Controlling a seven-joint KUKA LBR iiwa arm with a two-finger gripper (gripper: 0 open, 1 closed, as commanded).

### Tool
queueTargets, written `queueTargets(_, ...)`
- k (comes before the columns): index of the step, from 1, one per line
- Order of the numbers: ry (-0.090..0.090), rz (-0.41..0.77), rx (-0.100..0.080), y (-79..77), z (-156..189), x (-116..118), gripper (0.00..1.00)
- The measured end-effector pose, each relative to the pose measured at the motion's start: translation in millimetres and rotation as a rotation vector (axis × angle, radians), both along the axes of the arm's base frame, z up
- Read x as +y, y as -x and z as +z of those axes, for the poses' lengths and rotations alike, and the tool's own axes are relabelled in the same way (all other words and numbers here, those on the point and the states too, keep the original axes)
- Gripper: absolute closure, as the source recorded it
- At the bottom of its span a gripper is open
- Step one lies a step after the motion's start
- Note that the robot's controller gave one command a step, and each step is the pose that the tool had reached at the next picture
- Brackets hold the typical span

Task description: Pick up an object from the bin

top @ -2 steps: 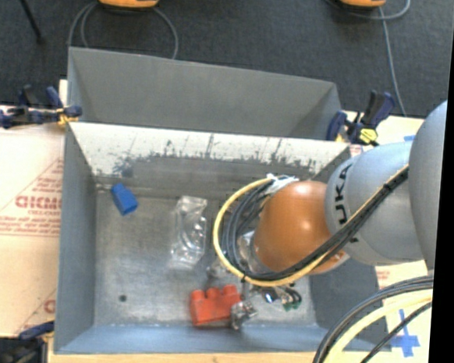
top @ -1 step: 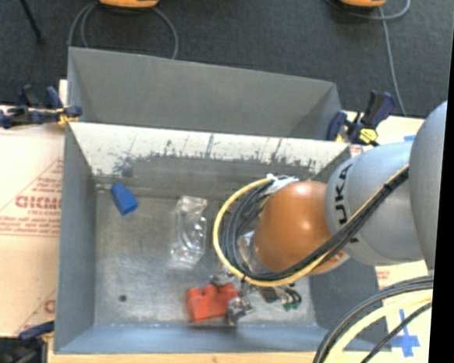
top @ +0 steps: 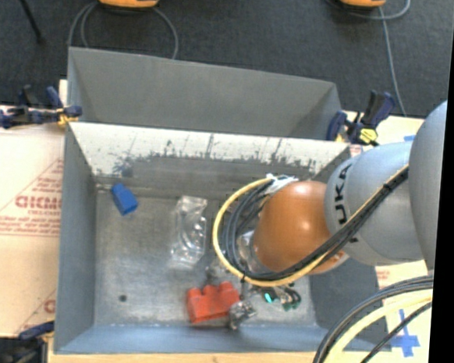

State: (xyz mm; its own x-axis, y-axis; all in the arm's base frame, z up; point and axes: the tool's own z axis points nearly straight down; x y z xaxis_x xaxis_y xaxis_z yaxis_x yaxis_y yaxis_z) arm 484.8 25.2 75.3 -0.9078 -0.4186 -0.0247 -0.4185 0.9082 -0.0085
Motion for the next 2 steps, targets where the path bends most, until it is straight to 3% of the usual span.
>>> queueTargets(1, 0.0, 0.001, 0.003, 0.9, -0.1, 0.2, 1.0)
queueTargets(2, 0.007, 0.247, 0.016, 0.7, 160.6, -13.2, 1.0)
